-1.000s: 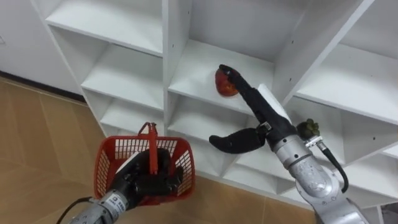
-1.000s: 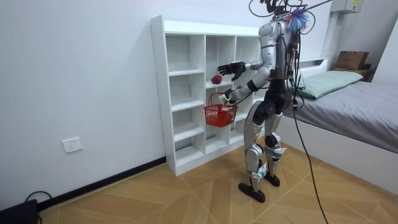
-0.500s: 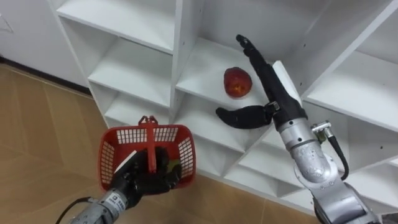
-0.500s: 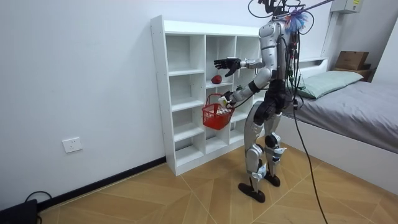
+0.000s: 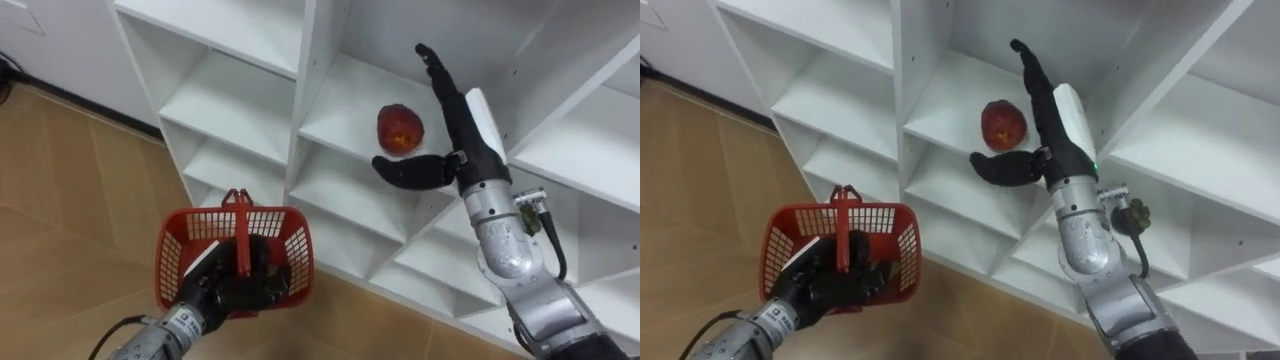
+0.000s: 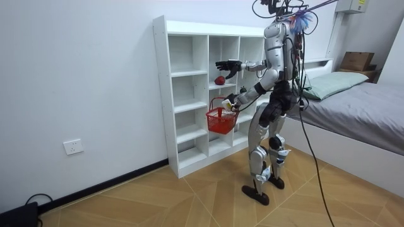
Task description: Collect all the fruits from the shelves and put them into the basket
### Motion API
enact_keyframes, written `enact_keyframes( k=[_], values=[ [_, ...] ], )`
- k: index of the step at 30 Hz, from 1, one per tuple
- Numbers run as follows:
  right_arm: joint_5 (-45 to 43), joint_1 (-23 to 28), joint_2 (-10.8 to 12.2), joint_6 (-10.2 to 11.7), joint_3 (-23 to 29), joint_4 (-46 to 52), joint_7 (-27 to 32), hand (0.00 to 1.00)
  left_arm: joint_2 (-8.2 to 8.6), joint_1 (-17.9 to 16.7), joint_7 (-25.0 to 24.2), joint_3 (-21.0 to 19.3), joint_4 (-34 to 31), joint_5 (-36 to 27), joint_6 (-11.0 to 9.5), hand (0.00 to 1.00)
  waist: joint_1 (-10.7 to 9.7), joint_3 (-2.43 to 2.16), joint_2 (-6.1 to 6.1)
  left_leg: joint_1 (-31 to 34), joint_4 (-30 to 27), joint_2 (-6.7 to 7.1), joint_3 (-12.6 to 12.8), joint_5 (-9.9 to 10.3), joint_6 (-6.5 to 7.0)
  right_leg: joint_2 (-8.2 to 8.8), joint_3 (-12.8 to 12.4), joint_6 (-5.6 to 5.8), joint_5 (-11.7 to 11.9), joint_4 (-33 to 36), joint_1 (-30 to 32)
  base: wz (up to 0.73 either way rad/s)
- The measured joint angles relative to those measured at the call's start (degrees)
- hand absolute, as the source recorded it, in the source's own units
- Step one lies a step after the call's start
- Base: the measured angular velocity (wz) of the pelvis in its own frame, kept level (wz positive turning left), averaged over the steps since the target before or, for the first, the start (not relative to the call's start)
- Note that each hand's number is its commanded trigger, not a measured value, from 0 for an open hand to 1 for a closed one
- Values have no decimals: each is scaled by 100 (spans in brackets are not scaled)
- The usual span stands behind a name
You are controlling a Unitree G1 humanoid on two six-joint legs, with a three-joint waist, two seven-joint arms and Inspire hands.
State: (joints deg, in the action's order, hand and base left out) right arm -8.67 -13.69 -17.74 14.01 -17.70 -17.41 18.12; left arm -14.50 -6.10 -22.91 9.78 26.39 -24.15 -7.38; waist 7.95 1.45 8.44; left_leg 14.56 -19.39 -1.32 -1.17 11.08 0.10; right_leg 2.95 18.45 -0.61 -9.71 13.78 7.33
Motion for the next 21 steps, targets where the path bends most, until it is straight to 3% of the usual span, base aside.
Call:
enact_keyframes(
  k=[3,14,21],
  values=[
    [133,-258,2,-1,1,-447,-2,0,-3,1,-25,30,0,2,34,100,3,0,1,26,-35,1,-49,-1,-1,3,27,0,0,-1,0,10],
    [672,-473,-13,-54,57,-1000,54,0,7,37,-18,185,-2,0,140,100,19,1,0,286,-110,17,-204,-7,-4,15,44,1,-1,-8,173,5],
    [1192,-923,-17,-107,137,-1567,186,0,-52,68,-18,235,68,-22,140,100,10,52,21,363,-126,28,-192,-8,-3,11,14,5,-3,8,224,2]
  ],
)
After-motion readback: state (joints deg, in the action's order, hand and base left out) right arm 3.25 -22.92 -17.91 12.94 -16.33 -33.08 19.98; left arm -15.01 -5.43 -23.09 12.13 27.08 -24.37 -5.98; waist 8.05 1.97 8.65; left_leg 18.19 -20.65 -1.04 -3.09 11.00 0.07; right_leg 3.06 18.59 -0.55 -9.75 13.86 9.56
